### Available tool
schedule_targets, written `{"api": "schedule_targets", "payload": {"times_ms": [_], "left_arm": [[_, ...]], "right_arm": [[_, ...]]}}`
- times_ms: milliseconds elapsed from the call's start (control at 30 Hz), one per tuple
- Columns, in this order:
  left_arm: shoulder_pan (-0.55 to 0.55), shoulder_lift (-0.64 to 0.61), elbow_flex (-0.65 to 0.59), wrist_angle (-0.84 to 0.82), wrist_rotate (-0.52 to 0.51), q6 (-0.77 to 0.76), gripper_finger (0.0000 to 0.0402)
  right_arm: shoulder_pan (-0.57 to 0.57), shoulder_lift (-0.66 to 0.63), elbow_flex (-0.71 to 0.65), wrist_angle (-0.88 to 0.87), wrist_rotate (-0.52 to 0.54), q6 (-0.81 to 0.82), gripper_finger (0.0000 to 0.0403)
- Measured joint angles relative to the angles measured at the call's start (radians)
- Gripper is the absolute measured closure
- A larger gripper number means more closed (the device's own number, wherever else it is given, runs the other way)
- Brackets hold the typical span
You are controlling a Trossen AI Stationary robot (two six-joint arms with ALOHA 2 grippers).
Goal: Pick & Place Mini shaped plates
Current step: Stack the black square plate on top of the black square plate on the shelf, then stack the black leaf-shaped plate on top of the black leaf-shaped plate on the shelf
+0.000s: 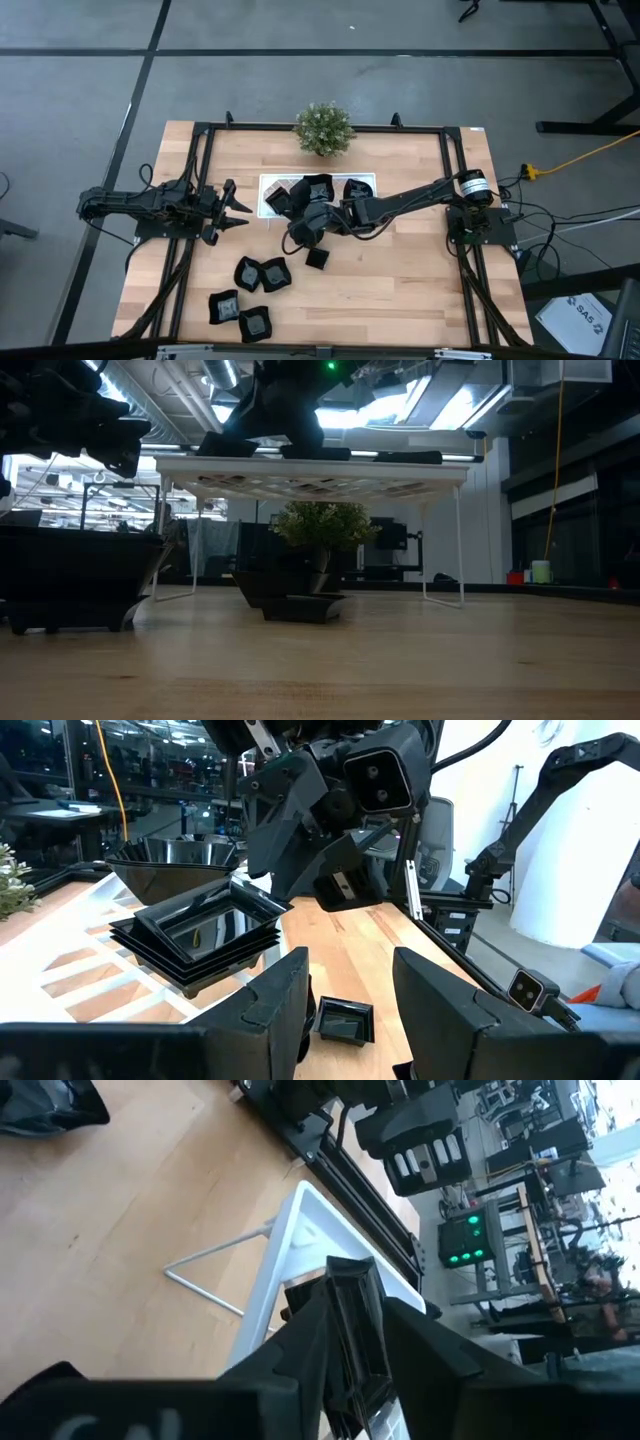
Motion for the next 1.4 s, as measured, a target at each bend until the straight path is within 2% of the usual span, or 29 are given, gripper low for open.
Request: {"api": "schedule_targets", "payload": {"times_ms": [167, 500, 667, 900, 1000, 1167, 1400], "left_arm": [[0.0, 0.0, 0.0, 0.0, 0.0, 0.0, 0.0258], [0.0, 0.0, 0.0, 0.0, 0.0, 0.0, 0.0258], [0.0, 0.0, 0.0, 0.0, 0.0, 0.0, 0.0258], [0.0, 0.0, 0.0, 0.0, 0.0, 0.0, 0.0258], [0.0, 0.0, 0.0, 0.0, 0.0, 0.0, 0.0258], [0.0, 0.0, 0.0, 0.0, 0.0, 0.0, 0.0258], [0.0, 0.0, 0.0, 0.0, 0.0, 0.0, 0.0258]], "right_arm": [[-0.013, 0.0, 0.0, -0.006, 0.001, 0.01, 0.0288], [-0.032, 0.0, 0.0, -0.006, 0.002, 0.006, 0.0287], [-0.031, 0.0, 0.0, -0.029, 0.059, 0.007, 0.0287], [-0.031, 0.0, 0.0, -0.053, 0.065, 0.023, 0.0287], [-0.024, 0.0, 0.0, -0.052, 0.067, 0.036, 0.0287], [-0.002, 0.0, 0.0, -0.052, 0.132, 0.031, 0.0287], [0.031, 0.0, 0.0, -0.052, 0.136, 0.026, 0.0287]]}}
